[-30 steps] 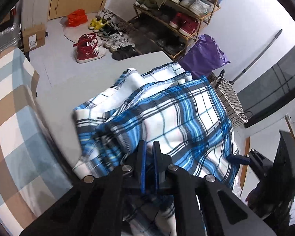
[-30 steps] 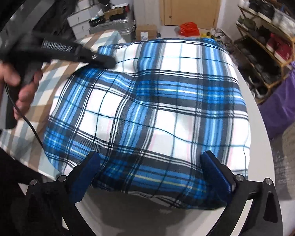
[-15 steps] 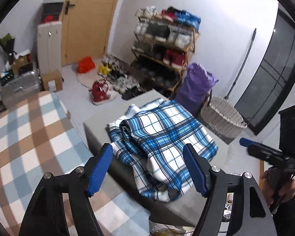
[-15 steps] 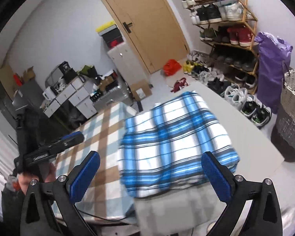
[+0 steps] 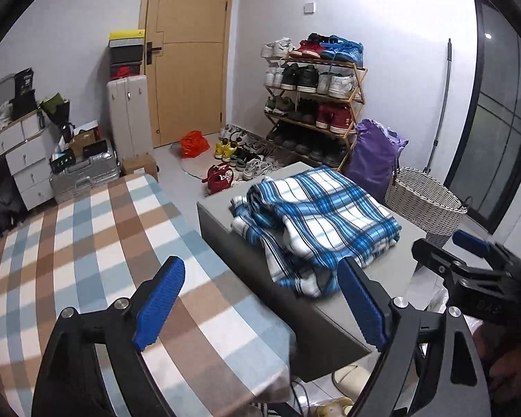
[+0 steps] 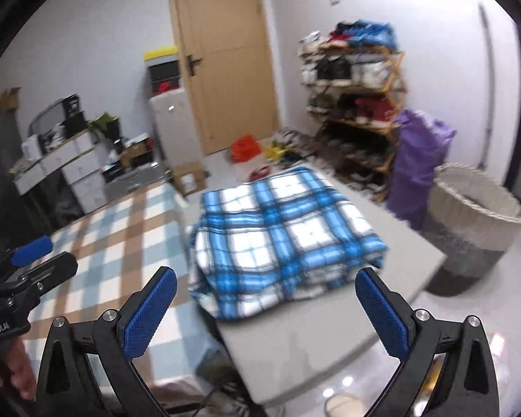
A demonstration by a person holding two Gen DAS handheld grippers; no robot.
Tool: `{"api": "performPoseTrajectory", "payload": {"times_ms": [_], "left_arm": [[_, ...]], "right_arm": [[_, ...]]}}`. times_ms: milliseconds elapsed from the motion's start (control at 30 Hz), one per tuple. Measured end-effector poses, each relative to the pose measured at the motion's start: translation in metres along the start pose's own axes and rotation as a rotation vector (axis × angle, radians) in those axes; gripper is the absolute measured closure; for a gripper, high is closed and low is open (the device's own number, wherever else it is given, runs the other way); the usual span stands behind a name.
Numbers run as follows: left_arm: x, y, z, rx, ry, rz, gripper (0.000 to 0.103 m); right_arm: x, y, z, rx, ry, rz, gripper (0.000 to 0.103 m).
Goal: Fold large clothes
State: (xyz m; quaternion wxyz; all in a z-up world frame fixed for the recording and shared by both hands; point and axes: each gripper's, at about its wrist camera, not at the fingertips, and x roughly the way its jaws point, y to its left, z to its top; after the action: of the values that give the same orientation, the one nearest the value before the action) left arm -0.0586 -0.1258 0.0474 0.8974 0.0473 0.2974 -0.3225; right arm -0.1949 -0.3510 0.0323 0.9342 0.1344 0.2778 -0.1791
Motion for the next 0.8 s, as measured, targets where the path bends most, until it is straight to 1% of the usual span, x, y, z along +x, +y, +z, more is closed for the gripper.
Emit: {"api": "performPoseTrajectory", "payload": {"times_ms": [67, 133, 233, 300, 400, 467, 633, 700, 800], "left_arm": [[-0.001, -0.003, -0.008, -0.018, -0.011, -0.005, 0.016], [-0.004, -0.006, -0.014, -0.037, -0.02, -0.018, 0.016], [-0.008, -0.008, -0.019, -0.07, -0.021, -0.029, 0.016], [-0.011, -0.01, -0.019, -0.082, -0.04, -0.034, 0.016], [-0.016, -0.016, -0.018, -0.057, -0.076, 0.007, 0.016], [-0.017, -0.021, -0.021, -0.043, -0.081, 0.024, 0.016], [-0.014, -0.025, -0.026, -0.033, -0.073, 0.019, 0.016], [-0.013, -0.026, -0.027, -0.025, -0.064, 0.002, 0.016], [-0.013, -0.027, -0.028, -0.021, -0.066, 0.004, 0.016]], "right_arm": [[-0.009, -0.006, -0.012, 0.031, -0.016, 0.016, 0.0], [-0.017, -0.011, -0.022, 0.042, -0.034, -0.006, 0.0], [-0.028, -0.014, -0.026, 0.011, -0.045, -0.013, 0.0], [-0.039, -0.013, -0.027, -0.025, -0.065, -0.01, 0.0], [-0.048, -0.009, -0.028, -0.063, -0.083, -0.025, 0.0], [-0.051, -0.007, -0.029, -0.068, -0.094, -0.027, 0.0], [-0.05, -0.007, -0.031, -0.042, -0.109, -0.016, 0.0], [-0.049, -0.008, -0.032, -0.035, -0.105, -0.015, 0.0], [-0.048, -0.007, -0.033, -0.024, -0.104, -0.004, 0.0]]}}
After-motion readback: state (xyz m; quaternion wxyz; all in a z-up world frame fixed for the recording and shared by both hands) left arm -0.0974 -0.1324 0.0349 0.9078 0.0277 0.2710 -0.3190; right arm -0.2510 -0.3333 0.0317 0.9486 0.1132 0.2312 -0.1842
